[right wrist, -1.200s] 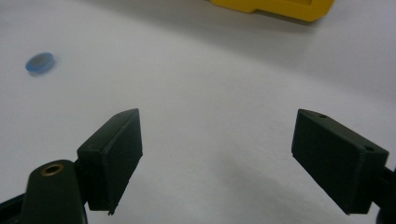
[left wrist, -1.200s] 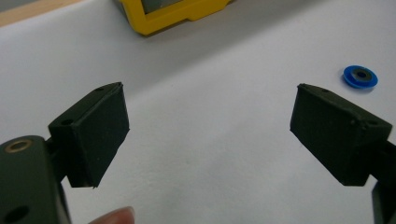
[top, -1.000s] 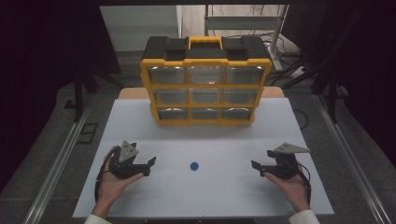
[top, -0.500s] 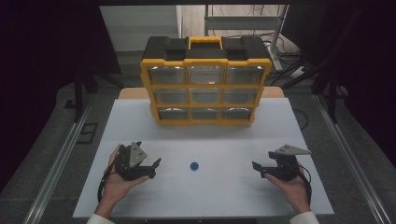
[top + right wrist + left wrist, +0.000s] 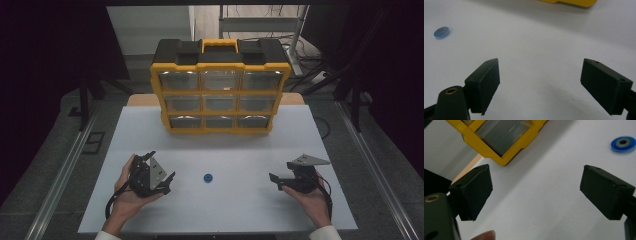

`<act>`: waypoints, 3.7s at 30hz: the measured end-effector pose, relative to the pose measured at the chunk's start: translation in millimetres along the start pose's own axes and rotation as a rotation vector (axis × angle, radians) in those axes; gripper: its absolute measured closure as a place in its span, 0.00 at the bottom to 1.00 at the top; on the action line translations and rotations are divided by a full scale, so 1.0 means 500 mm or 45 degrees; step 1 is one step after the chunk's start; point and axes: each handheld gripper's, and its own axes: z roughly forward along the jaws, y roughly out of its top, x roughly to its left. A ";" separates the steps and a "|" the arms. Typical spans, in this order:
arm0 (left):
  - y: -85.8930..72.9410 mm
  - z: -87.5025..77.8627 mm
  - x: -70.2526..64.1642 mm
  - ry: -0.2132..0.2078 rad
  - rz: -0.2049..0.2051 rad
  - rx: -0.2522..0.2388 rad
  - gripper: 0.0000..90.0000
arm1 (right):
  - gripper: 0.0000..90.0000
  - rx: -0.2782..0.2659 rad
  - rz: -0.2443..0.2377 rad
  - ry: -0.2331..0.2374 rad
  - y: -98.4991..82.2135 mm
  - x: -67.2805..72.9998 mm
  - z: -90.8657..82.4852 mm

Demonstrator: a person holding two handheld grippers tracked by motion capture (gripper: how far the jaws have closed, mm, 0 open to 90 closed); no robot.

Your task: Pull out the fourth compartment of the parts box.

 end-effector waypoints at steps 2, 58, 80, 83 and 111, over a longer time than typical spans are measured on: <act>0.001 0.002 -0.008 0.010 0.045 0.008 0.12 | 0.18 0.008 -0.011 -0.005 -0.001 0.002 0.002; 0.029 0.013 -0.068 0.348 0.542 -0.076 0.11 | 0.17 0.037 -0.037 -0.033 -0.001 0.000 0.009; 0.070 0.033 -0.035 0.399 0.551 -0.117 0.11 | 0.17 0.022 -0.042 -0.062 -0.001 0.000 0.007; 0.075 0.039 -0.033 0.398 0.555 -0.118 0.11 | 0.17 0.016 -0.038 -0.064 0.000 -0.002 0.006; 0.098 0.078 -0.013 0.399 0.536 -0.097 0.12 | 0.17 0.013 -0.036 -0.070 -0.001 -0.006 0.006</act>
